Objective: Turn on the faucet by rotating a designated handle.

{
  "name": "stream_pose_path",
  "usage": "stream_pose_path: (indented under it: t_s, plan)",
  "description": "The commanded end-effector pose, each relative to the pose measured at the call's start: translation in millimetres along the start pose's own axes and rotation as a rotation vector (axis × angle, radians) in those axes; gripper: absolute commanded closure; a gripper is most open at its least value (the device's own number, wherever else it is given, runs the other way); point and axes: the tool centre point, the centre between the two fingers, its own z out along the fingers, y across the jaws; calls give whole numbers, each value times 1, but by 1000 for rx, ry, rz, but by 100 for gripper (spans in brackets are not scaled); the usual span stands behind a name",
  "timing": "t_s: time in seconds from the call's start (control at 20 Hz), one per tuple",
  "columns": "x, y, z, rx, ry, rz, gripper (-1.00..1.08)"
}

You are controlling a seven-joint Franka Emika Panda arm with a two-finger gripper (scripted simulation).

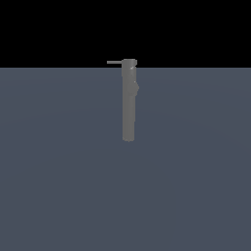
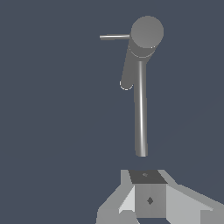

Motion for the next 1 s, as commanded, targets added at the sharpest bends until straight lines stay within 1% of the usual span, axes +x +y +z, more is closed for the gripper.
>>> stream_pose_path:
  t_s: [0.0,0.75,0.95]
  plan:
    - [20,-1,12,-2,0,-2,108]
    - [133,-10,75,-13,-5,-15,108]
    - [159,-12,89,-16,-6,-17,108]
